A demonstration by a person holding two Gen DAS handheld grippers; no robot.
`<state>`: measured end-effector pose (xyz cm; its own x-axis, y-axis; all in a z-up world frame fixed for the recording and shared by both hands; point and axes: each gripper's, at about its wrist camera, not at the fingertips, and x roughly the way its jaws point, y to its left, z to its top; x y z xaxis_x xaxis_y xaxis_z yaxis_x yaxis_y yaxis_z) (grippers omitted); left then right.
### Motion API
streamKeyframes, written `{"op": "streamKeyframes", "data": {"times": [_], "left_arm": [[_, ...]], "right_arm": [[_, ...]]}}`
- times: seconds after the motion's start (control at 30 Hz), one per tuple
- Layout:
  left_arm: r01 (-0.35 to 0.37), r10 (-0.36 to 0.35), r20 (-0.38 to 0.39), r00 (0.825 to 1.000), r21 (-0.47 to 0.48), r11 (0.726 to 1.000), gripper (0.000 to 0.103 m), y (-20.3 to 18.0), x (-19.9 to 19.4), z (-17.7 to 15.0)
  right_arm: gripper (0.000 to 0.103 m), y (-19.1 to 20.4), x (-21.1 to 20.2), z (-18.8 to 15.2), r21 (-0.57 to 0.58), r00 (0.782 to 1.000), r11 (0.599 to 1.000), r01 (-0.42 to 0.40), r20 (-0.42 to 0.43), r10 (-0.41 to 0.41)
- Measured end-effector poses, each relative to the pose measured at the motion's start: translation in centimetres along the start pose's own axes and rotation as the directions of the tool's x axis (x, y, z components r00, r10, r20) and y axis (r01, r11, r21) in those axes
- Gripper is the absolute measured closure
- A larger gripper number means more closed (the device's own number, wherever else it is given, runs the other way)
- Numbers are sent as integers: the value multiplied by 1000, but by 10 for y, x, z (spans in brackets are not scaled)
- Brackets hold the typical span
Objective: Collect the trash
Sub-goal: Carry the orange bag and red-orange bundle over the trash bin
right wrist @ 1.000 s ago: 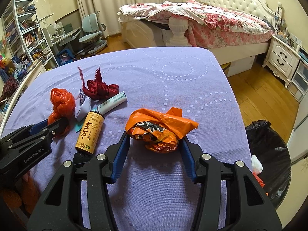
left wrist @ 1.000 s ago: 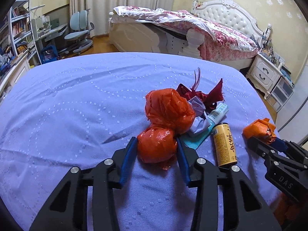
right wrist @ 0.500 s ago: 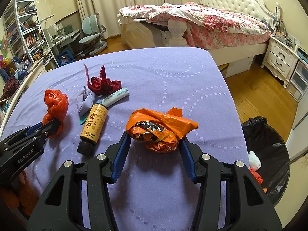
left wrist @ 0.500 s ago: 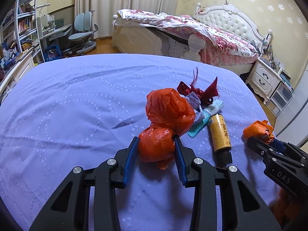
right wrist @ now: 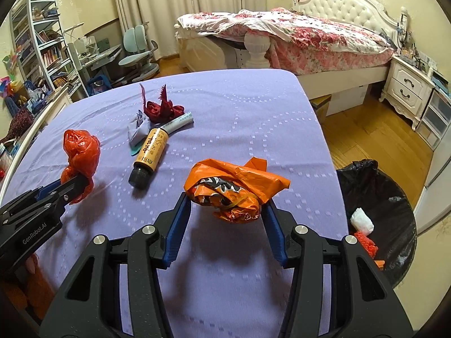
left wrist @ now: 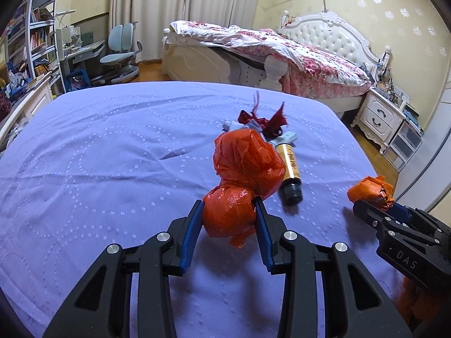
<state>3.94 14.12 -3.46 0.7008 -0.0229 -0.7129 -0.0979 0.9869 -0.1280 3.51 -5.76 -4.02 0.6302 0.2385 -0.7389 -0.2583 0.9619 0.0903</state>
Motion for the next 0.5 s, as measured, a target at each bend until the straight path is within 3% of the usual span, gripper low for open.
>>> {"op": "streamKeyframes", "data": {"times": [0.5], "left_arm": [[100, -104, 44, 994, 85, 991, 65, -67, -21, -10]], "right_arm": [[53, -43, -48, -27, 60, 996, 996, 64, 60, -67]]}}
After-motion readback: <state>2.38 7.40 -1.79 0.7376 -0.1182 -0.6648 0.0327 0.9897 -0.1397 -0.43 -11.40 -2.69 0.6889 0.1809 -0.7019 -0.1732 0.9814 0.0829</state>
